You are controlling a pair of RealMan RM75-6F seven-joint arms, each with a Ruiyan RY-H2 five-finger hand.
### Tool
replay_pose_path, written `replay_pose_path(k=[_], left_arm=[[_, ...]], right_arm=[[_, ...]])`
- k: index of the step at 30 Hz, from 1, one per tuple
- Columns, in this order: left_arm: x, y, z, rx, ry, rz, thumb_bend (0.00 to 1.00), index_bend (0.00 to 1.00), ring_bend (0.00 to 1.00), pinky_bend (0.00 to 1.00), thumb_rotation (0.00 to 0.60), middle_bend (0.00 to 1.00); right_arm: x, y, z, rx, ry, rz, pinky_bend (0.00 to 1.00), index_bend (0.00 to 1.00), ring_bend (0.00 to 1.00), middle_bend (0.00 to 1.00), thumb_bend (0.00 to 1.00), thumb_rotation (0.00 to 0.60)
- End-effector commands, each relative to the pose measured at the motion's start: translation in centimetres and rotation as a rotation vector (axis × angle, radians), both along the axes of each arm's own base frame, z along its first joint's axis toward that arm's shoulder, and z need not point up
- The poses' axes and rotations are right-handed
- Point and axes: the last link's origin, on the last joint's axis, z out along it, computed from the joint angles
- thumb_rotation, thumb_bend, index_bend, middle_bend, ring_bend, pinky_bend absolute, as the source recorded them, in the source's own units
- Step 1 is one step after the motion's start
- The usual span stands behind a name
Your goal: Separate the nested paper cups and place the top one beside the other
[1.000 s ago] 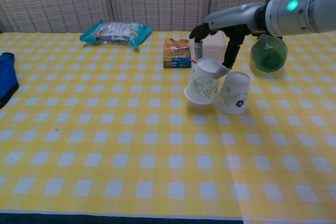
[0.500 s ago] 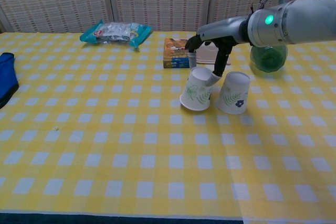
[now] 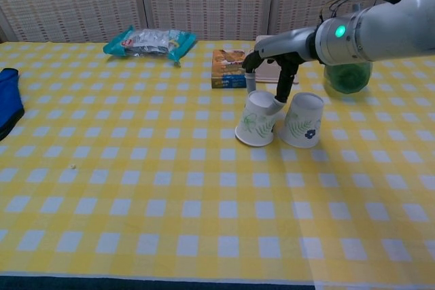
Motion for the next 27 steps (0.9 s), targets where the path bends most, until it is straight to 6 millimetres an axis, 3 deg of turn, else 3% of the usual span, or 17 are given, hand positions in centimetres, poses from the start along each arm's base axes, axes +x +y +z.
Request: replay_pose_path(k=[1, 6, 15, 19, 22, 27], left_arm=[[0.0, 0.0, 0.1, 0.004, -0.002, -0.002, 0.38, 0.0, 0.03, 0.29, 0.6, 0.0], [0.1, -0.2, 0.3, 0.012, -0.004, -0.006, 0.38, 0.0, 0.03, 0.29, 0.6, 0.0], [0.1, -0.2, 0.1, 0.007, 0.001, -0.011, 0.38, 0.0, 0.03, 0.29, 0.6, 0.0], [0.2, -0.2, -0.1, 0.005, 0.009, -0.013, 0.38, 0.0, 0.03, 0.29, 0.6, 0.0], [0.2, -0.2, -0.3, 0.002, 0.019, -0.011, 0.38, 0.0, 0.03, 0.29, 0.6, 0.0], [0.4, -0.1, -0.6, -0.003, 0.029, -0.008, 0.38, 0.0, 0.03, 0.29, 0.6, 0.0]], right_arm=[[0.0, 0.0, -0.1, 0.002, 0.007, -0.003, 0.0, 0.39, 0.0, 0.02, 0.17, 0.6], [0.1, 0.1, -0.2, 0.007, 0.013, -0.009, 0.0, 0.36, 0.0, 0.01, 0.17, 0.6], [0.3, 0.3, 1.4, 0.0, -0.01, -0.021, 0.0, 0.13, 0.0, 0.0, 0.15, 0.6], [0.6, 0.9, 3.3, -0.02, -0.036, -0.007, 0.0, 0.11, 0.0, 0.0, 0.14, 0.6], [0.5, 1.9, 5.8, -0.05, -0.063, 0.01, 0.0, 0.11, 0.0, 0.0, 0.14, 0.6], [-2.2, 5.0, 10.2, -0.141, -0.084, 0.04, 0.0, 0.11, 0.0, 0.0, 0.13, 0.6]])
